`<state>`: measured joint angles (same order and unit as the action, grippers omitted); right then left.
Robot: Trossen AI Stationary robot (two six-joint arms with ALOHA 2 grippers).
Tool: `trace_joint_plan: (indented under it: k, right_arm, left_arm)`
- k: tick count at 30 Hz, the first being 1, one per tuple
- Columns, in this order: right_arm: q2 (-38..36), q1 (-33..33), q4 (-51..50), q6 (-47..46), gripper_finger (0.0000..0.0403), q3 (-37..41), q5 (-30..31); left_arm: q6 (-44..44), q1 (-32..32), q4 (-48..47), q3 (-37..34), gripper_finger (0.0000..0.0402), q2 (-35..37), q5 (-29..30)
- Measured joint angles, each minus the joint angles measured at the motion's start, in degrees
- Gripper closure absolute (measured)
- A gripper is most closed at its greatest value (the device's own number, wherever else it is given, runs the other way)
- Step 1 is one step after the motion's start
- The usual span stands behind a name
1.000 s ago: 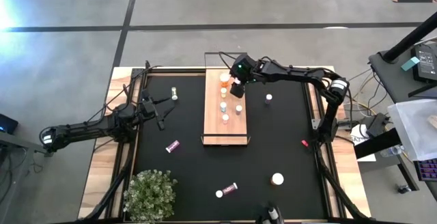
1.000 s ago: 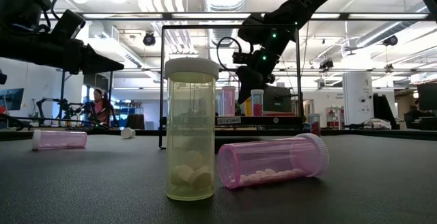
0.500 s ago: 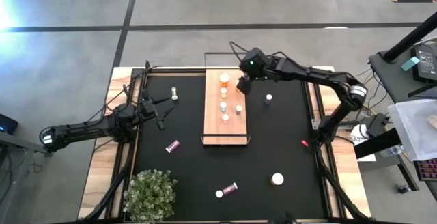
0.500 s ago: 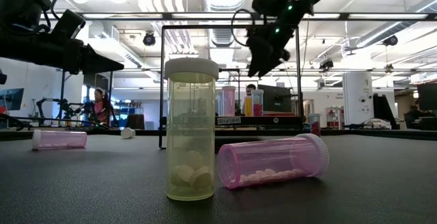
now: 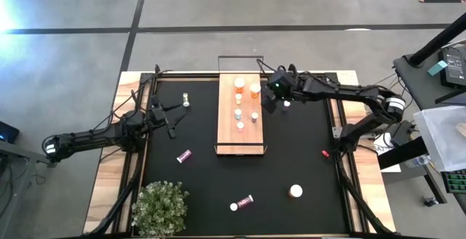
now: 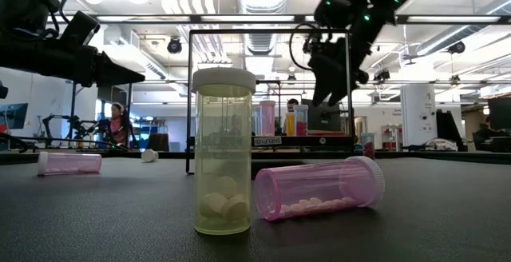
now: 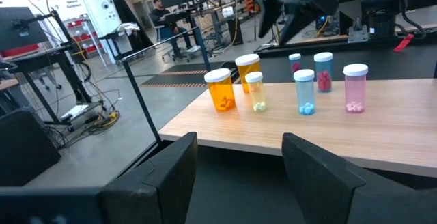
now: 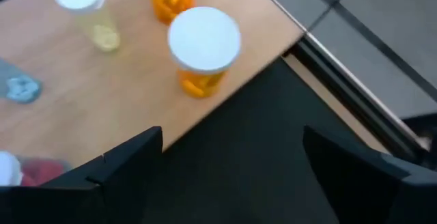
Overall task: Pick and place medicine bottles onto shelf by color
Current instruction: Put the top orange medicine bottle on the shelf aligned with the other orange medicine bottle
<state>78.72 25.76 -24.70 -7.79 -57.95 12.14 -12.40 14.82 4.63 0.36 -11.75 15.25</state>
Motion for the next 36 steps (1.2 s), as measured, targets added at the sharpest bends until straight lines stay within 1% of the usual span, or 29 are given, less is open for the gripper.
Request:
trace_joint_plan:
  k: [7,12,17,22,27,36]
  right_arm:
    - [-5.57,0.13,21.30,4.98,0.0042,13.45,-3.06]
    - [-6.38,0.13,28.31,6.52,0.0041,18.78,-3.17]
    - [-4.89,0.18,37.73,9.89,0.0041,23.10,-4.68]
    - [-2.70,1.22,46.44,11.67,0.0041,25.36,-7.37]
    - [0.89,3.06,51.43,11.41,0.0041,25.68,-10.96]
    - [5.38,5.32,57.56,10.33,0.0041,25.26,-11.34]
  left_arm:
    - [0.02,-0.01,-0.01,0.00,0.0203,-0.11,0.00]
    - [-0.01,-0.02,-0.01,0.00,0.0203,-0.11,0.00]
    - [0.01,0.00,0.02,0.00,0.0203,-0.17,0.00]
    - [0.00,-0.01,-0.01,0.00,0.0203,-0.17,0.00]
    - [0.01,0.01,0.02,0.00,0.0203,-0.13,0.00]
    - [-0.01,0.01,0.02,0.00,0.0203,-0.16,0.00]
